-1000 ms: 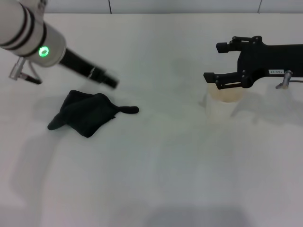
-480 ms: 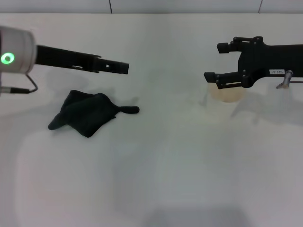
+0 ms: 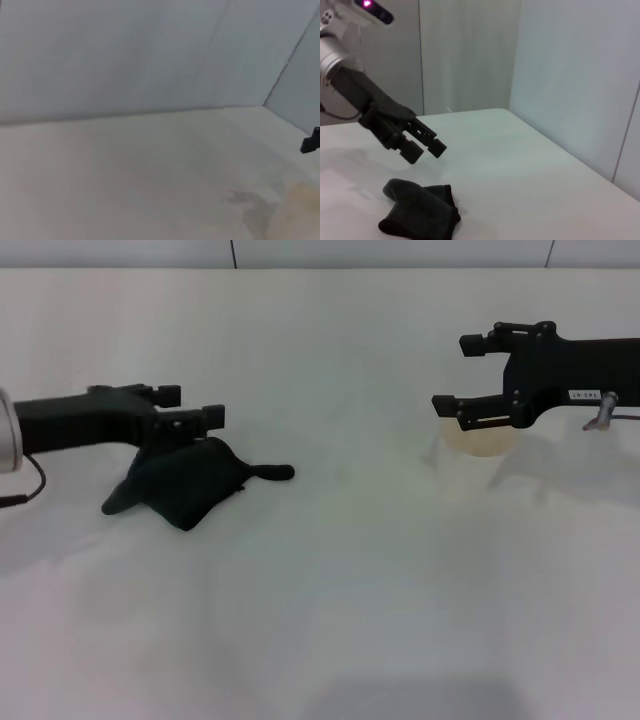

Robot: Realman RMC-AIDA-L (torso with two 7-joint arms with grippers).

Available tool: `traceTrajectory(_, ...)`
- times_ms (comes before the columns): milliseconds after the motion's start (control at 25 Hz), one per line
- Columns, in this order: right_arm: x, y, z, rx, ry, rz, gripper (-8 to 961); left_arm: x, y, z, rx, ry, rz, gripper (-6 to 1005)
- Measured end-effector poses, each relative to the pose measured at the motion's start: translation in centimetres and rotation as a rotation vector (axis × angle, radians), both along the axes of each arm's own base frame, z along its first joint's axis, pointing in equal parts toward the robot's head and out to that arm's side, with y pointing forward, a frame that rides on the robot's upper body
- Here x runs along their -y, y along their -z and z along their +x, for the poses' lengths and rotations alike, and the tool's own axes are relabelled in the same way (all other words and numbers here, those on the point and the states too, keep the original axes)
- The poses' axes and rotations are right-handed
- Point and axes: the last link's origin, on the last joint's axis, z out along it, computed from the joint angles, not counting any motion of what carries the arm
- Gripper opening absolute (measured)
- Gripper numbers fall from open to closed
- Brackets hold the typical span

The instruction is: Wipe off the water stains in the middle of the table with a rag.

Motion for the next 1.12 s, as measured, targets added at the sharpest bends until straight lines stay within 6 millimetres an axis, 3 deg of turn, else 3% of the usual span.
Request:
traceTrajectory(440,0.2,0.5,0.5,0.012,0.007,-0.017,841,0.9,2.9,-2.6,-0.012,0.146,0.121,864)
traceTrajectory(1120,2.2,1.1,0.9,0.077,-0.082,-0.109,841,2.1,4.1,-2.4,0.062,0.149,0.052,861)
